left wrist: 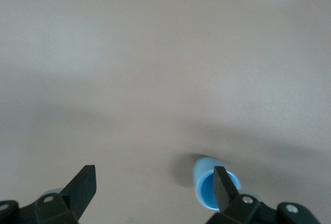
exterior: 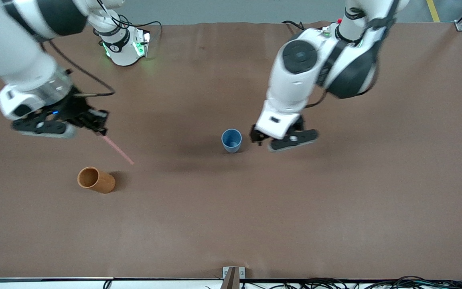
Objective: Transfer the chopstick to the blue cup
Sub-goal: 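Lift the chopstick with the right gripper while the left gripper carries the cup, then move the chopstick above the blue cup while the left gripper withdraws, then lower the chopstick into the blue cup and open the right gripper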
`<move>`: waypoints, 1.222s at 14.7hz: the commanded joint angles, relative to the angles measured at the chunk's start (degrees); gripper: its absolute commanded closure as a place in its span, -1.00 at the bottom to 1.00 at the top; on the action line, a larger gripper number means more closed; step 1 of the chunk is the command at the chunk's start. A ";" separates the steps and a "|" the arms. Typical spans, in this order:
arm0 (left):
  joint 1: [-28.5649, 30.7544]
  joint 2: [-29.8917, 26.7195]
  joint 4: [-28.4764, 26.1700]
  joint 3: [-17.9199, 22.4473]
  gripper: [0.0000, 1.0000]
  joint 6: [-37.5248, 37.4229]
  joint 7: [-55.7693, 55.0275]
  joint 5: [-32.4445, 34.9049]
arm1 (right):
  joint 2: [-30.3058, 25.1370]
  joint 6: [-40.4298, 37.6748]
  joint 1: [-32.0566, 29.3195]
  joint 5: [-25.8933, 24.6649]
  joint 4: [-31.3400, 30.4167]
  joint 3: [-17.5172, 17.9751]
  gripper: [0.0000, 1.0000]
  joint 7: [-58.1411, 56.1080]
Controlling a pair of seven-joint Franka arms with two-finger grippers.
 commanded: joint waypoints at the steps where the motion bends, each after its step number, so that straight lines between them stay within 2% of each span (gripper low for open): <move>1: 6.24 -6.52 -1.65 -0.49 -1.00 -4.74 9.29 0.90 | 0.61 -0.30 -0.64 -5.64 0.91 10.64 0.92 13.18; 4: 13.27 -11.10 -1.65 -0.58 -1.00 -8.70 20.36 0.73 | 5.42 1.45 -0.11 -12.06 1.08 21.71 0.92 29.61; 5: 15.21 -12.24 -1.65 -0.67 -1.00 -10.02 23.44 0.29 | 7.62 4.86 0.33 -13.64 1.08 24.79 0.92 34.19; 7: 17.94 -14.26 -1.65 -0.67 -1.00 -12.40 26.45 0.02 | 10.70 8.22 1.64 -17.15 1.08 27.98 0.92 40.45; 10: 20.93 -16.11 -1.65 -0.76 -1.00 -15.48 32.24 0.02 | 16.41 10.86 5.24 -21.73 2.31 29.83 0.92 46.16; 12: 22.25 -17.78 -1.74 -0.67 -1.00 -17.49 36.29 -0.07 | 17.83 10.69 6.04 -24.63 2.32 29.92 0.92 47.24; 14: 24.35 -19.62 -2.18 -0.84 -1.00 -19.96 39.19 -0.42 | 19.32 10.69 7.35 -25.17 2.40 29.84 0.92 47.15; 16: 29.44 -21.12 -3.58 -4.69 -1.00 -20.05 42.35 -2.17 | 20.99 10.61 7.98 -26.91 2.58 29.84 0.92 46.72; 18: 30.25 -22.62 -4.55 -5.41 -1.00 -21.01 42.98 -2.18 | 21.88 10.43 8.07 -28.68 2.93 29.84 0.92 46.71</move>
